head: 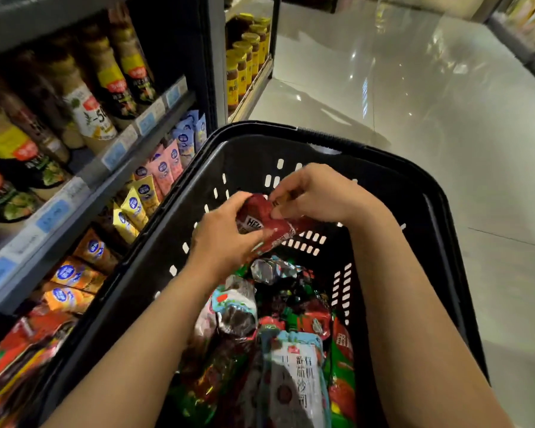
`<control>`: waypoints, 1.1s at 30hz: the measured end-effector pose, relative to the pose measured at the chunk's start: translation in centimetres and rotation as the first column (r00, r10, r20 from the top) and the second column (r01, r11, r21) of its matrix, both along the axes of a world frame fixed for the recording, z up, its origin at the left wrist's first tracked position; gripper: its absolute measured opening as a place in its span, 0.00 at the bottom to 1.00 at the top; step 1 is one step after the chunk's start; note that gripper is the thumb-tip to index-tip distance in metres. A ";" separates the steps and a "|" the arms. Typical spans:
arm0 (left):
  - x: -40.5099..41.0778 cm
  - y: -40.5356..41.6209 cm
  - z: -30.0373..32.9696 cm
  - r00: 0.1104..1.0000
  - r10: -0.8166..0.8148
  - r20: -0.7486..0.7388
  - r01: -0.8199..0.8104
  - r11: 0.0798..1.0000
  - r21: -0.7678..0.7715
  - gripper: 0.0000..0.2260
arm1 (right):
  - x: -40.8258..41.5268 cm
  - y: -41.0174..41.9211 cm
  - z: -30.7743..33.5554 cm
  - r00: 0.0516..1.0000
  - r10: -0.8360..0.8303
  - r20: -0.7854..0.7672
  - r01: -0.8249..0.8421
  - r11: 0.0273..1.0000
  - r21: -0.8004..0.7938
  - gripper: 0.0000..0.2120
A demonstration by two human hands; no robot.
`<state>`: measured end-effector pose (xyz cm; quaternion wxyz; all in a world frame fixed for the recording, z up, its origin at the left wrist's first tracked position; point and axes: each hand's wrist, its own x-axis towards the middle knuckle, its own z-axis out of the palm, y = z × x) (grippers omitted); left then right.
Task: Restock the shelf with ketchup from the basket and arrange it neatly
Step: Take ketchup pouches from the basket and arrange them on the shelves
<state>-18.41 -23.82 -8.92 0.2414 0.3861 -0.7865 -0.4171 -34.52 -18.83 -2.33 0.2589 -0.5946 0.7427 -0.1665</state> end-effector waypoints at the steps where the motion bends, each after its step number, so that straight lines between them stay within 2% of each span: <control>1: 0.6 0.0 0.6 1.000 0.002 0.024 -0.003 1.000 0.026 0.15 | 0.5 0.3 0.3 0.999 0.021 0.050 -0.020 1.000 -0.018 0.07; 3: 1.9 0.2 1.0 0.998 -0.002 0.055 -0.002 0.997 0.082 0.12 | 1.5 0.6 0.3 0.989 0.048 0.141 -0.045 0.999 -0.025 0.06; 6: 3.0 1.2 0.7 0.999 -0.015 -0.040 0.028 0.940 0.340 0.12 | 2.5 1.0 -0.2 0.985 0.090 0.150 -0.089 0.996 -0.014 0.07; 8: 3.0 1.6 0.5 0.996 -0.056 -0.074 0.082 0.902 0.423 0.11 | 2.6 1.3 -0.3 0.979 0.115 0.169 -0.115 0.993 -0.010 0.08; 11: 2.3 1.6 0.3 0.995 -0.073 -0.061 0.090 0.927 0.363 0.06 | 1.9 1.3 -0.2 0.964 0.142 0.225 -0.143 0.990 -0.014 0.09; 13: 1.7 1.5 -0.1 0.999 -0.030 -0.016 0.033 0.964 0.263 0.06 | 1.2 1.1 -0.3 0.952 0.178 0.248 -0.185 0.983 0.003 0.11; 14: 1.5 1.4 -0.4 1.000 0.004 0.014 -0.006 0.978 0.210 0.07 | 0.7 1.2 -0.5 0.934 0.173 0.313 -0.182 0.983 -0.002 0.12; 16: 1.4 1.1 -0.9 0.993 0.093 0.071 -0.101 0.987 0.127 0.11 | -0.5 1.4 -1.9 0.851 0.070 0.520 -0.046 0.997 -0.058 0.13; 18: 1.5 0.7 -1.8 0.979 0.172 0.107 -0.185 0.974 0.128 0.11 | -2.2 1.3 -5.2 0.756 -0.120 0.643 0.238 0.966 -0.099 0.12; 20: 1.6 0.6 -2.6 0.966 0.230 0.117 -0.246 0.957 0.151 0.12 | -3.8 0.7 -10.6 0.693 -0.421 0.586 0.540 0.841 -0.035 0.11; 22: 1.5 0.7 -3.2 0.960 0.263 0.099 -0.277 0.945 0.172 0.12 | -4.9 0.3 -17.0 0.625 -0.719 0.303 0.720 0.682 0.132 0.12; 24: 1.4 0.9 -3.4 0.957 0.279 0.075 -0.289 0.935 0.206 0.11 | -4.8 1.1 -22.9 0.688 -0.723 0.064 0.688 0.677 0.263 0.15; 26: 1.3 1.0 -3.5 0.957 0.282 0.066 -0.290 0.927 0.239 0.09 | -4.2 2.4 -26.9 0.761 -0.648 -0.029 0.607 0.696 0.383 0.19; 31: 1.3 0.7 -3.2 0.944 0.322 0.071 -0.329 0.914 0.237 0.09 | -4.1 2.8 -28.9 0.738 -0.675 -0.001 0.580 0.633 0.513 0.23; 33: 1.4 0.6 -3.0 0.941 0.330 0.070 -0.337 0.909 0.244 0.09 | -4.4 2.7 -28.8 0.757 -0.654 -0.009 0.553 0.633 0.542 0.24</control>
